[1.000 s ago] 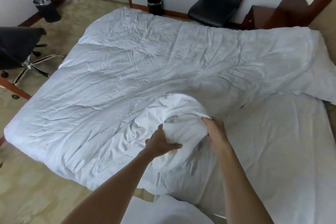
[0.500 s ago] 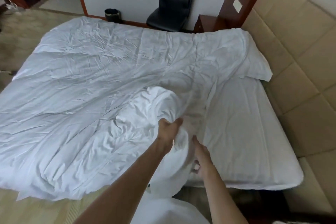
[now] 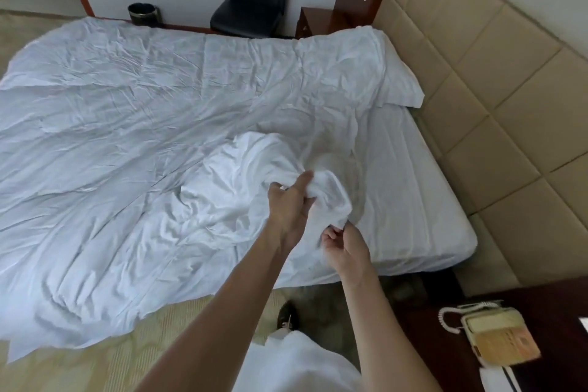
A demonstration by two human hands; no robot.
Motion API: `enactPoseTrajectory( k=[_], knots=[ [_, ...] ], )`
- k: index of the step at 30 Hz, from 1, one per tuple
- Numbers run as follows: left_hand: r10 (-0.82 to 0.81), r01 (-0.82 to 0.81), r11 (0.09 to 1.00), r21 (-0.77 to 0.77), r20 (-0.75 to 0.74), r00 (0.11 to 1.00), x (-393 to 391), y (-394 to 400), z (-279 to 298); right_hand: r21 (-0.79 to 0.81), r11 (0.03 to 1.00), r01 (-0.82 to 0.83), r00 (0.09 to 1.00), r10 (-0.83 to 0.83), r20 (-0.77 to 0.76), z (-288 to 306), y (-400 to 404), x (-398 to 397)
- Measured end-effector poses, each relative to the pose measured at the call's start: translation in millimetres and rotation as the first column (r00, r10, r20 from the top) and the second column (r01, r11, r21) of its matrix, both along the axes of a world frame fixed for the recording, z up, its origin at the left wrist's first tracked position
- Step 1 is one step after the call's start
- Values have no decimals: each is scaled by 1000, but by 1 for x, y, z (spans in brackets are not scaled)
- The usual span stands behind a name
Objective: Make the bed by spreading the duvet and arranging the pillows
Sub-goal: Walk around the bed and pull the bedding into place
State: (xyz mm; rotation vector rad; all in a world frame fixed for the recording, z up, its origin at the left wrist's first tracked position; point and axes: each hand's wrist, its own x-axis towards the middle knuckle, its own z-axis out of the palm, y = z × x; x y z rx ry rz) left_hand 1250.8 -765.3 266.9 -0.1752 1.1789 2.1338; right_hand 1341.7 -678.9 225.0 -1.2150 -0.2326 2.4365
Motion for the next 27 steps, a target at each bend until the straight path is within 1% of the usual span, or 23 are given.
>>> enactPoseTrajectory(
  k=[1, 2, 4, 5, 6, 7, 8, 9, 11, 12, 14, 16, 17, 19, 21, 22, 23, 25, 26, 27],
  knots=[
    [3, -3, 1000, 2, -15, 1000, 1, 0, 1, 32, 999, -2, 1000, 2, 0, 5, 5, 4],
    [-15, 14, 999, -35, -42, 999, 4, 0, -2, 82, 996, -18, 1000, 18, 7, 11, 11, 10],
    [-129, 102, 975, -197, -126, 984, 15, 0, -2, 207, 974, -97, 994, 86, 60, 22, 19, 18],
    [-221, 175, 947, -268, -150, 964, 23, 0, 0, 279, 949, -148, 986, 120, 112, 26, 21, 20],
    [-318, 258, 911, -322, -150, 936, 32, 3, 0, 359, 912, -201, 975, 148, 168, 29, 22, 22],
    [-395, 328, 869, -371, -119, 911, 43, 9, -1, 440, 862, -252, 960, 164, 227, 29, 23, 23],
    [-446, 384, 829, -407, -68, 892, 52, 16, -6, 515, 802, -304, 943, 176, 283, 30, 24, 24],
    [-457, 416, 818, -397, -9, 890, 61, 23, -11, 576, 737, -353, 924, 180, 337, 30, 24, 26],
    [-396, 427, 867, -255, 165, 903, 75, 36, -20, 648, 620, -441, 885, 180, 430, 29, 26, 34],
    [-370, 418, 889, -184, 246, 896, 80, 42, -24, 665, 573, -478, 865, 179, 468, 29, 29, 40],
    [-311, 367, 924, -108, 346, 885, 90, 56, -27, 685, 503, -526, 838, 172, 517, 27, 42, 55],
    [-213, 276, 952, -128, 368, 905, 100, 72, -34, 698, 414, -585, 801, 157, 578, 28, 60, 73],
    [-154, 230, 957, -176, 363, 919, 105, 79, -35, 707, 370, -603, 789, 143, 598, 28, 70, 81],
    [-61, 159, 960, -229, 384, 921, 109, 92, -45, 731, 310, -608, 779, 57, 624, 23, 86, 96],
    [-12, 109, 973, -203, 424, 905, 113, 101, -44, 725, 290, -625, 745, -58, 665, 11, 104, 111],
    [-2, 98, 975, -198, 437, 899, 114, 105, -43, 700, 302, -647, 720, -60, 692, 5, 113, 119],
    [1, 86, 981, -176, 443, 897, 115, 108, -40, 659, 347, -667, 700, -12, 714, -2, 123, 126],
    [8, 51, 992, -118, 451, 893, 120, 112, -34, 522, 481, -704, 659, 170, 732, -15, 138, 137],
    [-8, 51, 996, -79, 465, 885, 123, 113, -31, 439, 546, -714, 647, 275, 711, -23, 141, 141],
    [-39, 58, 998, -23, 489, 871, 125, 114, -29, 373, 602, -706, 663, 377, 646, -28, 141, 144]
  ],
)
